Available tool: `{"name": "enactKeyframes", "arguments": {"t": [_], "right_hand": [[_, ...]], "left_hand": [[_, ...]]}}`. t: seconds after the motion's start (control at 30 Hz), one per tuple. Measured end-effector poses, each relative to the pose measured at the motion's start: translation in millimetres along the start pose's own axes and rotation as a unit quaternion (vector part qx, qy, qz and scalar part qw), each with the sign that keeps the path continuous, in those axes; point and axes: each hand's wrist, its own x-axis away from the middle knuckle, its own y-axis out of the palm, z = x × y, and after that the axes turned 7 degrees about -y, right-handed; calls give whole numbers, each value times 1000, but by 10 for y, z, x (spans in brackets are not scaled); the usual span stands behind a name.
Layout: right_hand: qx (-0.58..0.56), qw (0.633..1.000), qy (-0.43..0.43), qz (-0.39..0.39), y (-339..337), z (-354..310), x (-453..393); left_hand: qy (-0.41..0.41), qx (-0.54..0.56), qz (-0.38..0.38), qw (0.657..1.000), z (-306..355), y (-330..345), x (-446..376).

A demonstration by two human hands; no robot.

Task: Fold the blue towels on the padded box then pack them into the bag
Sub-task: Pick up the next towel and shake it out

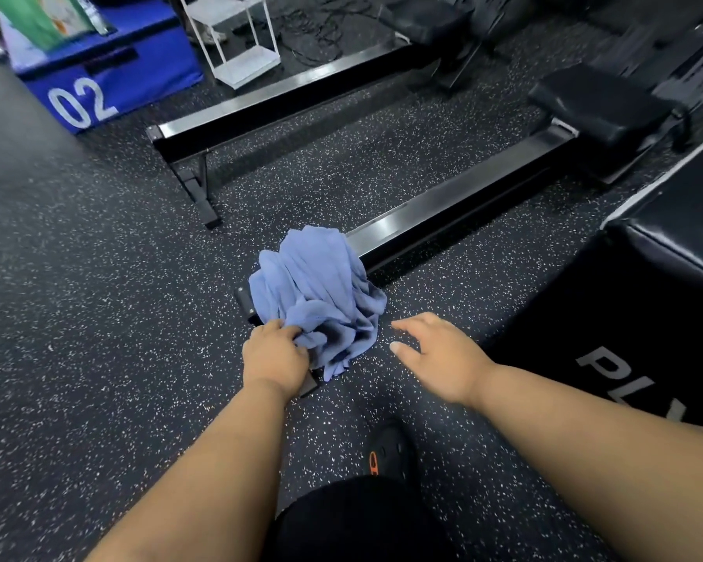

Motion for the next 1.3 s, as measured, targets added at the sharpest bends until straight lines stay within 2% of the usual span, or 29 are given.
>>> {"name": "enactKeyframes", "arguments": {"t": [0.1,0.17,0.37,0.53,0.8,0.93,1.07,1.23,1.3], "right_hand": [[-16,1000,4,24,-93,-143,169],[-34,998,4,47,-165,-259,306],[-90,989,9,118,-388,-543,776],[-162,970,9,182,-625,-659,1225],[-319,914,-3,252,-1020,-777,2046],[-338,904,-36,260,-1109,-813,2457],[-357,880,-72,304,-1216,-847,2837],[-304,876,-75,367,-1400,-887,3372],[-323,866,-72,375,-1454,-893,3573]], "left_hand": [[6,123,78,989,70,-376,209],[18,185,100,977,147,-636,384],[80,321,105,938,414,-1354,997],[109,454,92,880,611,-1997,1479],[176,626,-24,760,1031,-2795,2441],[193,661,-84,720,1281,-3080,2928],[253,656,-124,701,1545,-3225,3386],[290,671,-154,664,1728,-3301,3730],[291,688,-165,644,1772,-3311,3803]]}}
